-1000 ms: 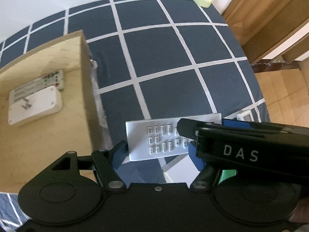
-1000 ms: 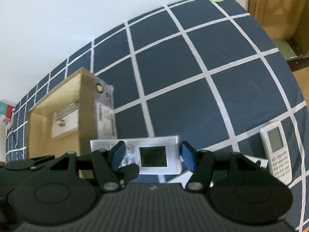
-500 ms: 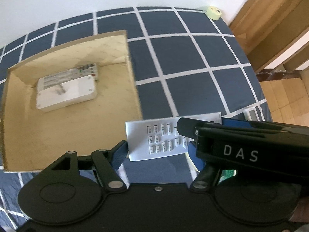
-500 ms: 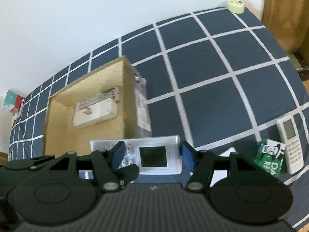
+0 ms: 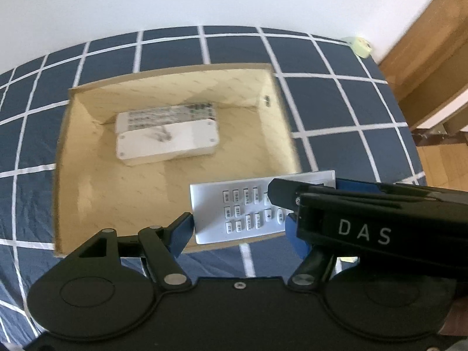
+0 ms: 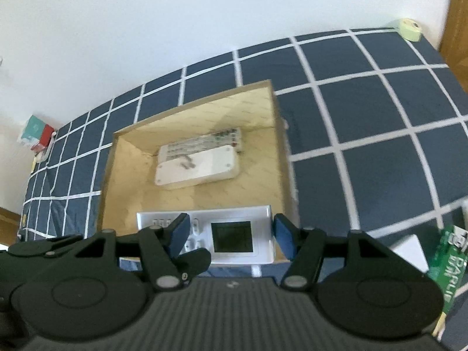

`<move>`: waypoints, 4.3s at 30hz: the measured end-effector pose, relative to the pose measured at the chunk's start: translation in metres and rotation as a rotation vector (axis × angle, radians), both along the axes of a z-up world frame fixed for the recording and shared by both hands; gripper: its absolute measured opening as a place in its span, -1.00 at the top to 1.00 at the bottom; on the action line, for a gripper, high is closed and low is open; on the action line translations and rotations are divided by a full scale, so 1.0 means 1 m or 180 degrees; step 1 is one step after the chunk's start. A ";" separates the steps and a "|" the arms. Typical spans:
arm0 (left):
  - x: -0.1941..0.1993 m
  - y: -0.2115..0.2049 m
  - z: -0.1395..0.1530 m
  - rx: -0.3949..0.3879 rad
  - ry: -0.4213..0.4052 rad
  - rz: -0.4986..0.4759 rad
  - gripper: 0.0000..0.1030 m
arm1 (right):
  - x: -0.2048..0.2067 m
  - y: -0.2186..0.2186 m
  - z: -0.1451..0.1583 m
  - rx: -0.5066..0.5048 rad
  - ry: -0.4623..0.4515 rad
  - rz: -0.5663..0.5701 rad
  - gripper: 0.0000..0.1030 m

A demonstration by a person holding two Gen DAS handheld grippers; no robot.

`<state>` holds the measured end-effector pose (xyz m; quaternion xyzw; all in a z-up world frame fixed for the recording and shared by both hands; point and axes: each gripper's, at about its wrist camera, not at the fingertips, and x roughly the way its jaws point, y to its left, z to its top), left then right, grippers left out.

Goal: Organize objects
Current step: 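Lift the AC remote with the right gripper and carry it over the box, then lower the AC remote into the box with the right gripper, then open the right gripper to release the AC remote onto the power strip, then move the right gripper toward the green package and white card on the bed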

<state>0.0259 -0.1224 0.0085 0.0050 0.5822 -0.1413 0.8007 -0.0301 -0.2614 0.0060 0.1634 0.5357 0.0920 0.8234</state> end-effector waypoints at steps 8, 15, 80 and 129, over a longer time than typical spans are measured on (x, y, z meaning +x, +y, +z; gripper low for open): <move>0.035 0.033 -0.001 -0.0008 -0.0022 0.0101 -0.31 | 0.037 0.037 0.001 -0.0012 -0.0025 0.0126 -0.21; 0.079 0.049 -0.010 -0.0001 0.0028 0.0137 -0.31 | 0.085 0.058 -0.007 -0.0014 0.0025 0.0189 -0.21; 0.196 0.080 -0.107 0.0016 0.0522 0.0253 -0.55 | 0.213 0.087 -0.110 -0.0116 0.0560 0.0262 -0.27; -0.040 -0.022 0.004 0.0077 -0.0123 -0.0045 -1.00 | -0.032 -0.085 0.018 -0.0355 -0.0097 -0.0434 -1.00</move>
